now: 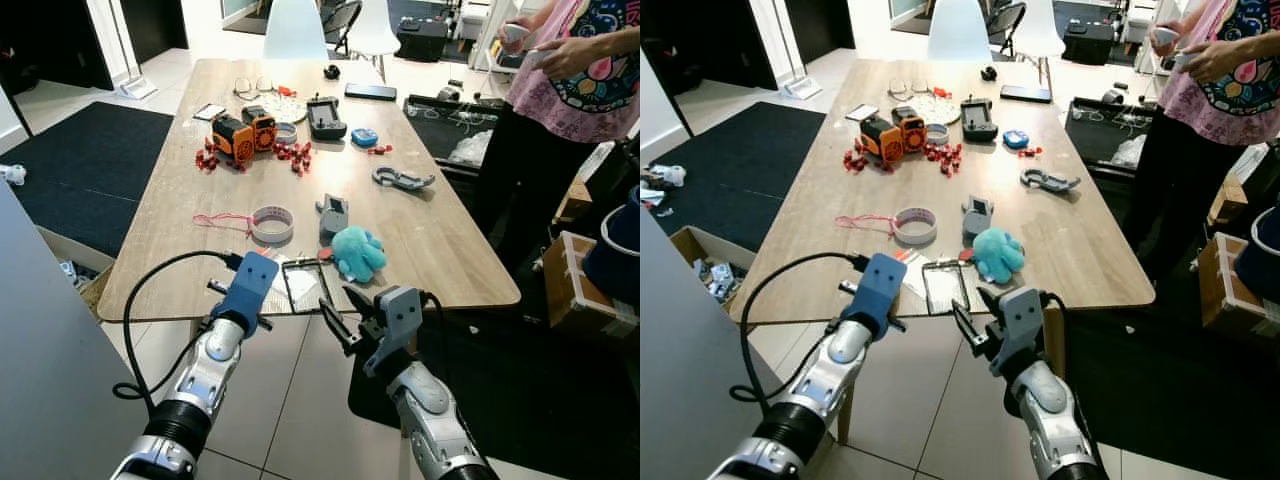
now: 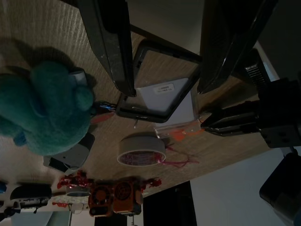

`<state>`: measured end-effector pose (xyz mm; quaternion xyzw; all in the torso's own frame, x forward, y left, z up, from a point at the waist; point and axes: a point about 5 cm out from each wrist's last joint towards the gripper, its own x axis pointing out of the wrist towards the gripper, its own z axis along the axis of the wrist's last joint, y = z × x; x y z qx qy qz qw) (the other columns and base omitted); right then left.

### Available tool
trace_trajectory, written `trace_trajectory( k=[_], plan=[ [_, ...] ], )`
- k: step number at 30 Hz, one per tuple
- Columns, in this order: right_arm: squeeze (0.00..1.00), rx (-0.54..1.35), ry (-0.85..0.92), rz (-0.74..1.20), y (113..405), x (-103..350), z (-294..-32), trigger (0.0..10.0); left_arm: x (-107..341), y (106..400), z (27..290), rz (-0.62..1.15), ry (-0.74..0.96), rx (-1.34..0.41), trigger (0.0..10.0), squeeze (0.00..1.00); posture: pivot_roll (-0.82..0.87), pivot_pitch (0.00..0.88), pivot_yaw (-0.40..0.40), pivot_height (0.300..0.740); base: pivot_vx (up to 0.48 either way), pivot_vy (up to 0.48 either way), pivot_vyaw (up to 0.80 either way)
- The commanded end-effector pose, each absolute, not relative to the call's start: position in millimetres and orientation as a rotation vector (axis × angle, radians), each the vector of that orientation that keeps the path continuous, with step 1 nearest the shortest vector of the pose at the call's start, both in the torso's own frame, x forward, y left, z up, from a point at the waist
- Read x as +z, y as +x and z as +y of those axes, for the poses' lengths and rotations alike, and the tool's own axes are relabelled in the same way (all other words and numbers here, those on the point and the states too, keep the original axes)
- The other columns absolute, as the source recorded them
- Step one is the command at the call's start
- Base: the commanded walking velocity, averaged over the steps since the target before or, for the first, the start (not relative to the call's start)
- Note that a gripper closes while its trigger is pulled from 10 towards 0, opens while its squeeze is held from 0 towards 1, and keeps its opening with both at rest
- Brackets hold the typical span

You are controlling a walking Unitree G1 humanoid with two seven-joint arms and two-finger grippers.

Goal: Hang keys on a hook

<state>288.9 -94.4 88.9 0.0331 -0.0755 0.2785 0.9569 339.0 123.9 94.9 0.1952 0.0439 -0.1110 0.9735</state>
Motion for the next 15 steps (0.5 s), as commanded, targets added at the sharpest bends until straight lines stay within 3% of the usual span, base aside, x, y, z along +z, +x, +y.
trace_trajectory(
  k=[1,9,13,15],
  plan=[
    [0.0,0.57,0.069,-0.139,287,86,-94,10.0,82,333,121,0.141,0.378,-0.25,0.0,0.0,0.03,0.081,-0.02,0.74,0.0,0.0,0.0],
    [0.0,0.57,0.07,-0.141,287,86,-94,10.0,88,334,123,0.115,0.316,-0.255,0.0,0.0,0.03,0.085,-0.018,0.74,0.0,0.0,0.0],
    [0.0,0.566,0.069,-0.144,287,87,-95,10.0,102,335,123,0.045,0.211,-0.303,0.0,0.0,0.03,0.086,-0.018,0.74,0.0,0.0,0.0],
    [0.0,0.562,0.069,-0.146,287,87,-96,10.0,121,333,124,-0.045,0.064,-0.372,0.0,0.0,0.03,0.086,-0.019,0.74,0.0,0.0,0.0]
  ],
)
